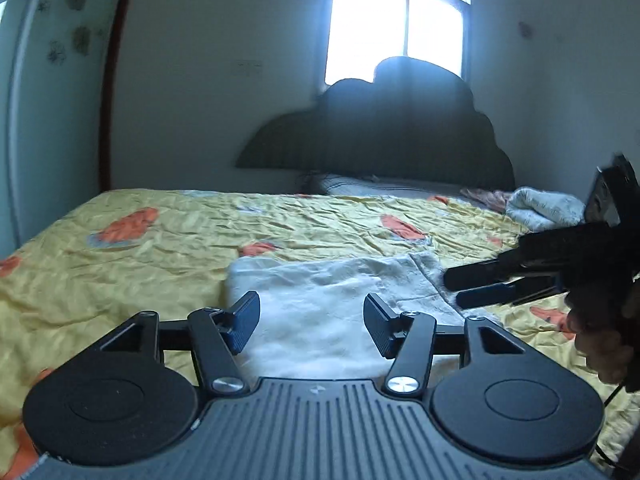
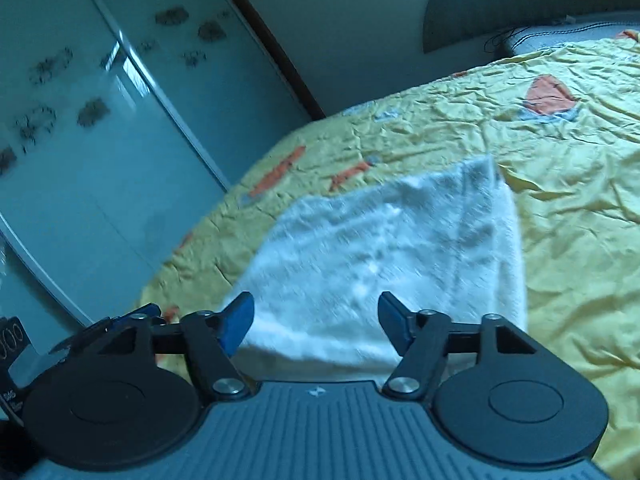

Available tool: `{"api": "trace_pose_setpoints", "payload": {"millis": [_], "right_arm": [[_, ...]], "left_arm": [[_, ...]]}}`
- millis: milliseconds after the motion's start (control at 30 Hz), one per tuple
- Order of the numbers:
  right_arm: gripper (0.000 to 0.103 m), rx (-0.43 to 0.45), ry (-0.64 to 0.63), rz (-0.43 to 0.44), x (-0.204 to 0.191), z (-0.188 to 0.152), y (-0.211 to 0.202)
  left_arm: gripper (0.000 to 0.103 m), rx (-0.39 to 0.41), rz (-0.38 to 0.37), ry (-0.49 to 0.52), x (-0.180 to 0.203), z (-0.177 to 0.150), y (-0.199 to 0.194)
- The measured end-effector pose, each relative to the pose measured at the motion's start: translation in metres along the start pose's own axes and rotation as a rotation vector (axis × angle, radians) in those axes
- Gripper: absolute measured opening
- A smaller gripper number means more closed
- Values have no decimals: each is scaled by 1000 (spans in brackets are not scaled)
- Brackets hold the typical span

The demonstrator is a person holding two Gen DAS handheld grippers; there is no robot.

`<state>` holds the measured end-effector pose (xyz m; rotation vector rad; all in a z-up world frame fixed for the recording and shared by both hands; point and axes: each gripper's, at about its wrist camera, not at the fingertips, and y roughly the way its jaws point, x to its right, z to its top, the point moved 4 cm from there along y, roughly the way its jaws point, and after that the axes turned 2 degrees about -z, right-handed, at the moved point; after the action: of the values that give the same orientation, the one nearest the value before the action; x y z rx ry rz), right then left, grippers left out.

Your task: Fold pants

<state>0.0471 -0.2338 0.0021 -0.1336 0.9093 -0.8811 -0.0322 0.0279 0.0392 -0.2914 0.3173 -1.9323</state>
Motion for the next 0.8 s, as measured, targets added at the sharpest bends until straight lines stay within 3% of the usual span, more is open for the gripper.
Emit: {"api": "trace_pose_setpoints", "payload": {"millis": [167,333,500,567,600,633,667,733,800], "right_arm": [[69,-56,103,-58,23,-20,16],[69,-4,111,6,39,-43,6],[70,-70,140,-36,30,-9,2],[71,17,146,10,28,17,-11],[76,64,158,30,29,31,-15],[79,103,172,36,30,45,-15],[82,130,179,39,32,58,-11],[83,154,216,29,41,83,6],[83,141,261,22,53,100,27]], "left_arm": [[59,-234,-47,-26,10,-42,37],[59,-218,-57,-28,1,-56,34],[61,-216,-71,-19,0,-26,27],[69,-109,-94,-7,2,0,16],[82,-63,-96,14,4,14,17],[96,-33,-85,39,5,26,26],[100,-16,-57,63,4,36,40],[91,-42,-5,96,3,51,78],[85,-140,-2,58,-1,59,124]]}}
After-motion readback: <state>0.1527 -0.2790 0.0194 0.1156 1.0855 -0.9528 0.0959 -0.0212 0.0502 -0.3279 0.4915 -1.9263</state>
